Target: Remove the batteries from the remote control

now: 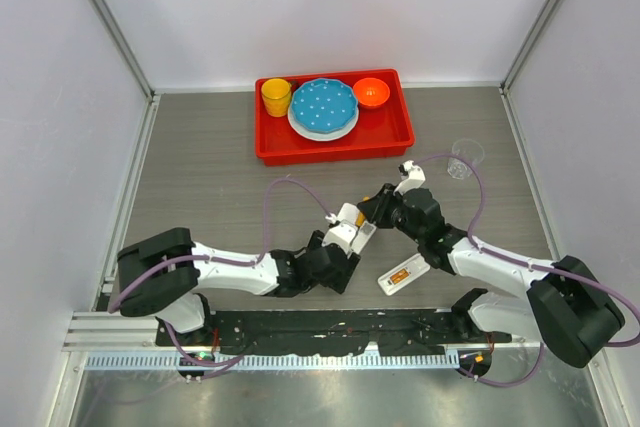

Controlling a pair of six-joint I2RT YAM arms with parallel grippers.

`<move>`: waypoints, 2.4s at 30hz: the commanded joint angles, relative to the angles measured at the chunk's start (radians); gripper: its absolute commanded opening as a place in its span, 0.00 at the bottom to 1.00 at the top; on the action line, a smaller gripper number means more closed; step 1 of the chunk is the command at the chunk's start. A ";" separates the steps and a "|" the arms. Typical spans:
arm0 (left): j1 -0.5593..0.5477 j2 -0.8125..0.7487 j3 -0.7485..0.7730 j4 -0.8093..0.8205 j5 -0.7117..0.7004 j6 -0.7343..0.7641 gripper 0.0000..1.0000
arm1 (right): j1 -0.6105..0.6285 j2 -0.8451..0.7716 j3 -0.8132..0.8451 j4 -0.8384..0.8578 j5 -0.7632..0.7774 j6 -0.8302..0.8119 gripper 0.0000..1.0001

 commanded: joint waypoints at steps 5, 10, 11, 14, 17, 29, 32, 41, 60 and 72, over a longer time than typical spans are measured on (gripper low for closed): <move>-0.003 0.027 0.006 -0.039 0.004 0.005 0.77 | 0.008 -0.003 0.017 0.057 0.039 -0.027 0.01; -0.007 0.083 0.026 -0.019 -0.011 0.006 0.73 | 0.008 -0.012 0.016 0.049 0.037 -0.029 0.01; -0.009 0.087 0.031 -0.016 -0.010 0.006 0.73 | 0.008 -0.014 0.014 0.045 0.037 -0.027 0.01; -0.009 0.092 0.028 -0.003 -0.011 0.003 0.70 | 0.008 -0.015 0.017 0.042 0.037 -0.032 0.01; -0.010 0.075 0.003 0.002 -0.016 -0.007 0.59 | 0.008 -0.015 0.019 0.042 0.028 -0.030 0.01; -0.010 -0.023 -0.103 0.024 -0.002 -0.029 0.34 | 0.034 0.015 0.003 0.103 0.023 -0.023 0.01; -0.009 -0.012 -0.095 0.030 0.006 -0.027 0.30 | 0.060 0.023 0.003 0.105 0.045 -0.021 0.01; -0.009 0.017 -0.083 0.039 0.026 -0.026 0.23 | 0.095 0.006 -0.012 0.085 0.115 -0.032 0.01; 0.014 0.006 -0.034 -0.004 0.003 0.051 0.78 | 0.095 -0.187 -0.027 -0.058 0.192 -0.041 0.01; 0.092 0.058 -0.012 0.063 0.115 0.114 0.79 | 0.095 -0.225 -0.029 -0.098 0.197 -0.041 0.01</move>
